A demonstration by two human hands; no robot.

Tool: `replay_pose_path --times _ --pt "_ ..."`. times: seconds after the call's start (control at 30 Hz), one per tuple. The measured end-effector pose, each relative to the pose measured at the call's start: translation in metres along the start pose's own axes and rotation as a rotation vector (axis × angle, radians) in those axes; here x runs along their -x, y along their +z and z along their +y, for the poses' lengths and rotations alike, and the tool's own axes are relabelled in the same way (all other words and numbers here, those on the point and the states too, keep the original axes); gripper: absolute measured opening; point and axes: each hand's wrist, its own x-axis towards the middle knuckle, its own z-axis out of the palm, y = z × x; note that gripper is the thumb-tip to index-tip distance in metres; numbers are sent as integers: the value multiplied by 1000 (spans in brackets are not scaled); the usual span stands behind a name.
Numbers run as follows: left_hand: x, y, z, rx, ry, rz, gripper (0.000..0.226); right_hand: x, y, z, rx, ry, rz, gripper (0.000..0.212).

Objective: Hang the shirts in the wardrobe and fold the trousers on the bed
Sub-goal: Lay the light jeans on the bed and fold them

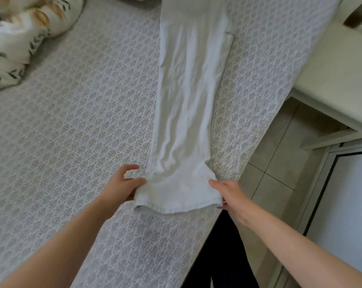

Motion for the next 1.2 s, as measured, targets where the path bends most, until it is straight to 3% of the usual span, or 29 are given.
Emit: replay_pose_path --times 0.07,0.17,0.23,0.3,0.37,0.43,0.5,0.67,0.83,0.97,1.07,1.2 --pt "-7 -6 35 3 21 -75 20 -1 -10 -39 -44 -13 -30 35" --pt "-31 -8 87 71 54 -185 12 -17 -24 -104 -157 -80 -47 28" --pt "-57 -4 119 224 103 -140 25 -38 -29 -144 -270 -137 -5 28" --pt "-90 2 143 394 130 -44 20 -65 -33 -174 -371 -197 95 37" --pt "-123 7 146 248 119 86 22 -96 -37 -188 -287 -243 262 36" --pt "-142 13 126 -39 48 98 28 -117 -36 -176 -130 -212 329 32" --pt "-149 25 101 -164 -8 20 30 -132 -26 -147 -31 -136 226 38" --pt "-150 33 59 -148 52 91 29 -129 -13 -88 154 -134 126 43" --pt "-151 28 46 -145 97 64 21 -126 -16 -68 232 -151 60 23" --pt "-152 26 46 -178 137 72 10 -127 -23 -66 245 -179 21 20" --pt "-149 24 44 -182 173 76 12 -121 -28 -54 212 -273 67 10" --pt "-144 33 36 -247 206 204 16 -115 -22 -33 261 -285 163 11"
